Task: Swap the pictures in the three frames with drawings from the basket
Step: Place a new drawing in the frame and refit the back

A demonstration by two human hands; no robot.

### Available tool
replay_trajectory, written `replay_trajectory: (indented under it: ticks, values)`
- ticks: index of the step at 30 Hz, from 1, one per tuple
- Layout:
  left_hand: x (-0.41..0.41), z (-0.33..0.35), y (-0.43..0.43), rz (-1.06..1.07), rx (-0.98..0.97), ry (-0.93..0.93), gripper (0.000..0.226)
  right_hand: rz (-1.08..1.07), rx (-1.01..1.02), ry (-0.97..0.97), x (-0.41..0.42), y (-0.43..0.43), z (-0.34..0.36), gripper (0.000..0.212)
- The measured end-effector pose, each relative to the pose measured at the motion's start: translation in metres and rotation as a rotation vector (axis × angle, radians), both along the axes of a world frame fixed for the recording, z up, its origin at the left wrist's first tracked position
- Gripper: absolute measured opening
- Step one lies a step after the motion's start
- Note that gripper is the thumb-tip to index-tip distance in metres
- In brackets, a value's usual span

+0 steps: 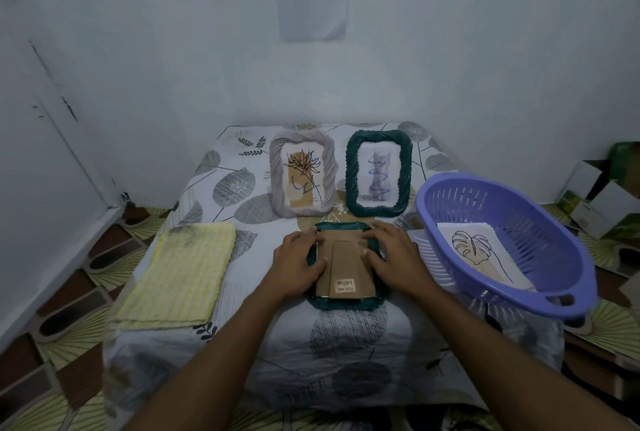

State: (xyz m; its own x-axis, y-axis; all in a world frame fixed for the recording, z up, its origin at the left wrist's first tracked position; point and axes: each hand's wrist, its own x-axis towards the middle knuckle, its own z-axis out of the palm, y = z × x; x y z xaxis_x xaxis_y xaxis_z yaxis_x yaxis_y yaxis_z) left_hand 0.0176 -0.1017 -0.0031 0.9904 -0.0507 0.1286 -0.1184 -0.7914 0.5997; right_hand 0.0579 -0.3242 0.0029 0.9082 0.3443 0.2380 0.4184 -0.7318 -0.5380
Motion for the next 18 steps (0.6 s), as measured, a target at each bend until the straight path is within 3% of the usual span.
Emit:
replay_trajectory:
  ticks: [7, 10, 18]
  values:
    - [-0.052, -0.01, 0.006, -0.007, -0.015, -0.137, 0.055, -0.003, 0.011, -0.089, -0.044, -0.013, -0.007, 0.011]
    - [-0.073, -0.016, 0.006, 0.028, -0.036, -0.162, 0.047, -0.036, 0.005, -0.098, -0.065, -0.019, -0.01, 0.007]
    - [-0.089, -0.014, -0.007, 0.136, -0.089, -0.2, 0.03, -0.157, 0.039, -0.047, -0.091, -0.017, -0.015, 0.028]
